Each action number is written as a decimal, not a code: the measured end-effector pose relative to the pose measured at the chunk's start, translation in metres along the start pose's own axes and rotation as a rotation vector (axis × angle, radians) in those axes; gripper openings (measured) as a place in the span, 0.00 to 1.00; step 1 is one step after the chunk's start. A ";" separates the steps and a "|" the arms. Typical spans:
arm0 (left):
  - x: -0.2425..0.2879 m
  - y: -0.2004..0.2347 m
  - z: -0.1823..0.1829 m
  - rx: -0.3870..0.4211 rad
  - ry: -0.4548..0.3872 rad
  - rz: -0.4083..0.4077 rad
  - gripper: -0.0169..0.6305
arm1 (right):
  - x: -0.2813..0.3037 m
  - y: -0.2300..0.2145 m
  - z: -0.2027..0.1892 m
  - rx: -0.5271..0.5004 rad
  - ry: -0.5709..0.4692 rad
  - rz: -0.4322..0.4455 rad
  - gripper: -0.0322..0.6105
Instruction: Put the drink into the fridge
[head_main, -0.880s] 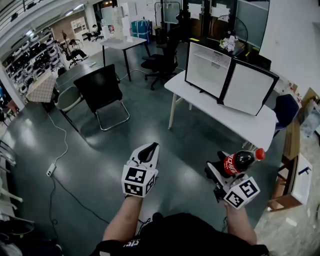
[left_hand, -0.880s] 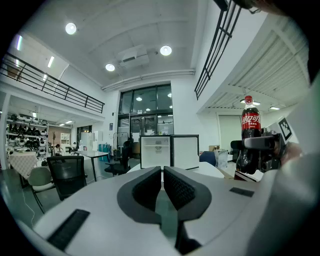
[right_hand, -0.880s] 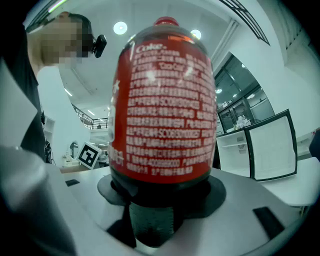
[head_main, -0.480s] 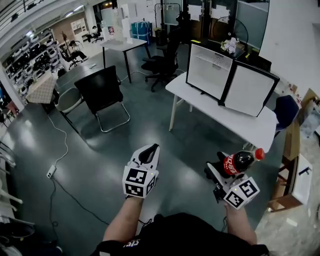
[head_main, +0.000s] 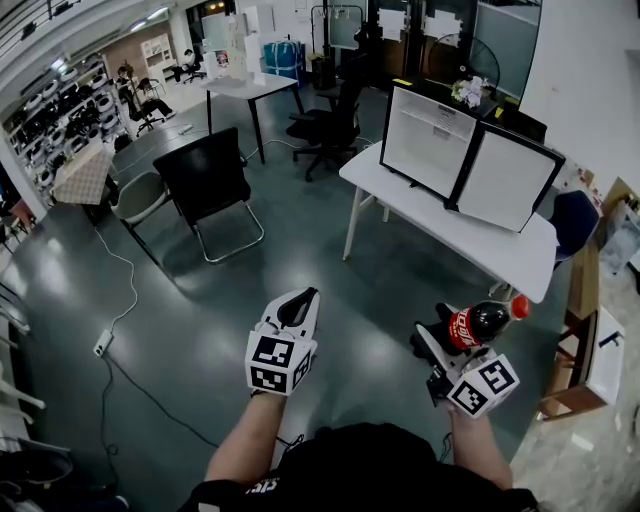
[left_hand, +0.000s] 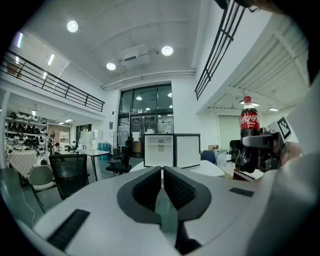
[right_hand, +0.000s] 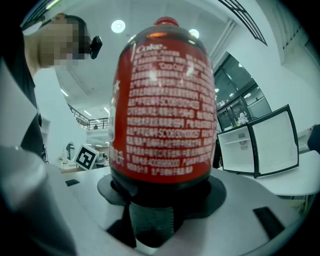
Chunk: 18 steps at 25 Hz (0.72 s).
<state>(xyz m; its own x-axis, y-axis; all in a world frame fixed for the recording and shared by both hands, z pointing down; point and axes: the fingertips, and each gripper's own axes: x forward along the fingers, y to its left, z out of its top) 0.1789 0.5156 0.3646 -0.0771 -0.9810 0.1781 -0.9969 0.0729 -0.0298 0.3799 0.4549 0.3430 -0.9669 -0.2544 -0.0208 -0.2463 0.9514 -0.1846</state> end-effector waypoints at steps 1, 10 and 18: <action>-0.003 0.003 -0.001 -0.001 0.001 -0.004 0.07 | 0.002 0.005 0.000 -0.002 0.001 -0.001 0.46; -0.001 0.021 -0.024 -0.021 0.028 -0.031 0.07 | 0.022 0.018 -0.018 0.018 0.031 0.006 0.46; 0.036 0.052 -0.028 -0.034 0.060 0.002 0.07 | 0.071 -0.021 -0.030 0.054 0.034 0.037 0.46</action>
<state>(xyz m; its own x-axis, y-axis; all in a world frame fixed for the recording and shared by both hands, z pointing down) 0.1241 0.4893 0.3968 -0.0790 -0.9683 0.2370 -0.9966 0.0820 0.0028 0.3146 0.4223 0.3744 -0.9772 -0.2125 0.0043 -0.2074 0.9492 -0.2368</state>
